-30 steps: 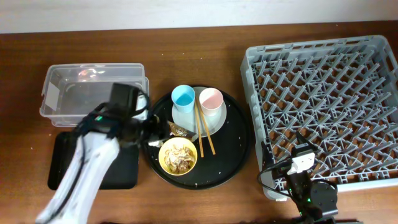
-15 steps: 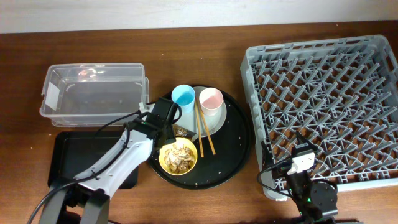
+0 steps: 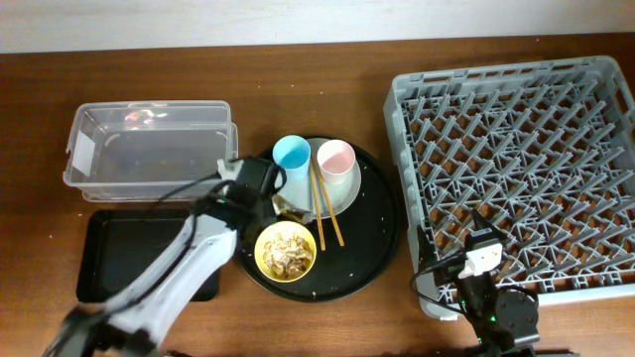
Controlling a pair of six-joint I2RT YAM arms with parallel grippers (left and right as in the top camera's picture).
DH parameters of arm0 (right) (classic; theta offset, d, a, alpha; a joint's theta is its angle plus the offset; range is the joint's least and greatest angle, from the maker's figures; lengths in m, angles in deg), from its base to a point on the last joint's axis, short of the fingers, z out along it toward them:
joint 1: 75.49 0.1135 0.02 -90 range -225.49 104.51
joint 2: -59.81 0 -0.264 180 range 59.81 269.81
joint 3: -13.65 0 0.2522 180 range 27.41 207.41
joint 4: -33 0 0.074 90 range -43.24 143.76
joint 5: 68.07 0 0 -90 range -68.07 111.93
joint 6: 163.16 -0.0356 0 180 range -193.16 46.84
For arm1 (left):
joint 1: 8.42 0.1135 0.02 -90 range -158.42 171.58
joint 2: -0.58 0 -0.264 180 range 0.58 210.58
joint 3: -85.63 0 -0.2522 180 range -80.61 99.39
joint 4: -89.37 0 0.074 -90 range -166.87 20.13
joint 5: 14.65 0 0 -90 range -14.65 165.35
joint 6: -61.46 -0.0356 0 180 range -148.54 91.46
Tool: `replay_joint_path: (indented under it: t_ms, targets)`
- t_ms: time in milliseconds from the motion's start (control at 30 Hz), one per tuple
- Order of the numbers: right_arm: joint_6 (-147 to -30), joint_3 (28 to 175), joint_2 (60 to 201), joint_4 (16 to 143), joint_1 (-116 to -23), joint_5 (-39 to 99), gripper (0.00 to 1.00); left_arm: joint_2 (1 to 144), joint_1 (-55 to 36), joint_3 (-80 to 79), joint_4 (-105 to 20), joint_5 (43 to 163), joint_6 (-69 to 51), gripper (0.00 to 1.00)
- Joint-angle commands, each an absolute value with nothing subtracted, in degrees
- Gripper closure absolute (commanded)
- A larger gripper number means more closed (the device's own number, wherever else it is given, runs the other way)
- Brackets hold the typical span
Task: Sort waste into correct bins and load items into the dishwasher rack
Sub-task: 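Grasp the white tissue with the left gripper and drop it in the clear bin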
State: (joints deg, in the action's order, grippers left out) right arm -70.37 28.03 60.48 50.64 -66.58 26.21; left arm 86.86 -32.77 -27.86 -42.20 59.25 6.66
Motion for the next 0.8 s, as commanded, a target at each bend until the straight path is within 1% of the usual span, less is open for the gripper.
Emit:
replay_joint_path:
  t_ms: [0,33,100,133,200,233,267,300,367,400,433,467,533,567,600,633,700,767]
  targets:
    - [-70.87,27.73,60.18,50.91,-66.98,25.97,0.02,76.78,-32.62,-18.11,-36.3,58.99,1.07,1.0]
    - [-70.87,27.73,60.18,50.91,-66.98,25.97,0.02,74.75,-32.62,-15.29,-34.9,58.09,-1.29,1.0]
    - [-70.87,27.73,60.18,50.91,-66.98,25.95,0.02,72.96,-31.05,-12.27,-34.26,53.46,-1.45,1.0]
    - [-70.89,27.73,60.18,50.91,-66.98,25.97,0.02,72.85,-27.81,-11.55,-34.92,51.05,-1.45,1.0]
    - [-70.89,27.73,60.18,50.91,-66.98,25.95,0.02,74.6,-20.19,-11.55,-36.6,51.05,-1.58,1.0]
    - [-70.89,27.73,60.18,50.91,-66.98,25.97,0.02,76.89,-15.14,-11.55,-38.33,51.16,-4.31,1.0]
    - [-70.89,27.73,60.18,50.91,-66.98,25.95,0.02,78.68,-12.05,-11.55,-39.82,52.3,-6.45,1.0]
    - [-70.89,27.73,60.18,50.91,-66.98,25.95,0.02,81.72,-8.12,-11.55,-42.61,55.99,-9.34,1.0]
    - [-70.89,27.73,60.18,50.91,-66.98,25.95,0.02,89.55,-2.07,-11.55,-50.26,63.27,-10.47,1.0]
    - [-70.89,27.73,60.18,50.91,-66.98,25.95,0.02,92.06,-0.49,-11.55,-52.65,66.24,-10.47,1.0]
    - [-70.89,27.73,60.18,50.91,-66.98,25.95,0.02,94.79,1.02,-11.55,-54.72,69.87,-10.45,0.88]
    - [-70.89,27.73,60.18,50.91,-66.98,25.95,0.02,95.95,1.52,-11.55,-55.42,70.62,-10.47,0.63]
    - [-70.87,27.73,60.18,50.91,-66.98,25.95,0.02,95.91,1.5,-11.53,-56.56,70.64,-11.79,0.4]
    - [-70.89,27.73,60.18,50.91,-66.98,25.95,0.02,95.65,1.5,-11.49,-56.65,70.64,-12.42,0.31]
    - [-70.87,27.73,60.18,50.91,-66.98,25.95,0.02,94.88,1.37,-11.49,-56.12,70.7,-12.4,0.29]
    - [-70.89,27.73,60.18,50.91,-66.98,25.97,0.02,93.33,0.75,-11.42,-54.59,72.02,-12.42,0.3]
    - [-70.89,27.73,60.18,50.91,-66.98,25.95,0.02,86.9,-3.12,-11.42,-48.78,74.35,-12.38,0.37]
    - [-70.89,27.73,60.18,50.91,-66.98,25.95,0.02,81.13,-9.34,-11.42,-40.71,75.62,-12.18,0.41]
